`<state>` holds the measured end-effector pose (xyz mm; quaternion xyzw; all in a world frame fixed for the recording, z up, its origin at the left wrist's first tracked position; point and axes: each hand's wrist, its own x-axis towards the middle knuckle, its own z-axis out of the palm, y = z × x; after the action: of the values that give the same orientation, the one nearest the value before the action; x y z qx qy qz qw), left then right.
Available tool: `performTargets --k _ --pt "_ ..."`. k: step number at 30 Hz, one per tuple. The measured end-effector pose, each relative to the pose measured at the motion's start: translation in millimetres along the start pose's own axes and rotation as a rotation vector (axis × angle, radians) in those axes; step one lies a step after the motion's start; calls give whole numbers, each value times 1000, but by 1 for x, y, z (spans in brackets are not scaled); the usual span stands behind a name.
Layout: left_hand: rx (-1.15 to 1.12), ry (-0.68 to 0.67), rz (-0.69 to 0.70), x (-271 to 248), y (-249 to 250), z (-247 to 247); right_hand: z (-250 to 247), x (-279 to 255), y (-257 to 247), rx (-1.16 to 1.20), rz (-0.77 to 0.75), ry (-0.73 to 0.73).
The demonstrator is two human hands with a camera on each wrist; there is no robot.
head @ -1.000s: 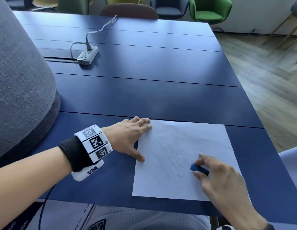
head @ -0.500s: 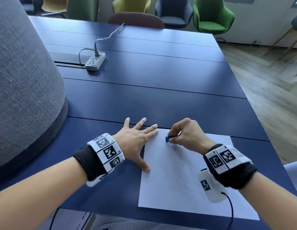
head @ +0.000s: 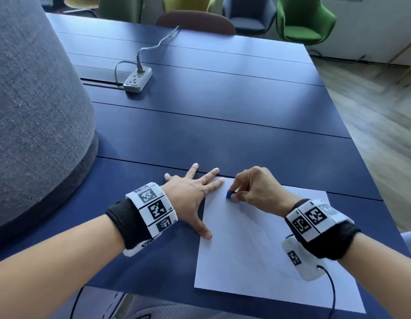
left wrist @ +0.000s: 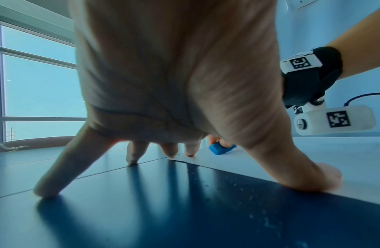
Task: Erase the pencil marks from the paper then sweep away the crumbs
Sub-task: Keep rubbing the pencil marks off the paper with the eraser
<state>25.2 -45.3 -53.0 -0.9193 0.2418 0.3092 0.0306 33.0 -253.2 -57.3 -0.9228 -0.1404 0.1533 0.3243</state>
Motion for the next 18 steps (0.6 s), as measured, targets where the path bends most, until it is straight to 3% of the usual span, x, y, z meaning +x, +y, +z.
performTargets --k 3,8,12,16,18 --pt "16 8 2 0 -1 0 -3 1 -3 -25 -16 -59" --pt "33 19 9 1 -2 1 -2 8 1 47 19 49" --pt "43 15 11 1 -1 1 -3 -2 -2 81 23 -122" --pt "28 8 12 1 -3 1 -6 14 1 88 35 33" --pt "23 3 13 1 -3 0 -5 10 3 114 43 -9"
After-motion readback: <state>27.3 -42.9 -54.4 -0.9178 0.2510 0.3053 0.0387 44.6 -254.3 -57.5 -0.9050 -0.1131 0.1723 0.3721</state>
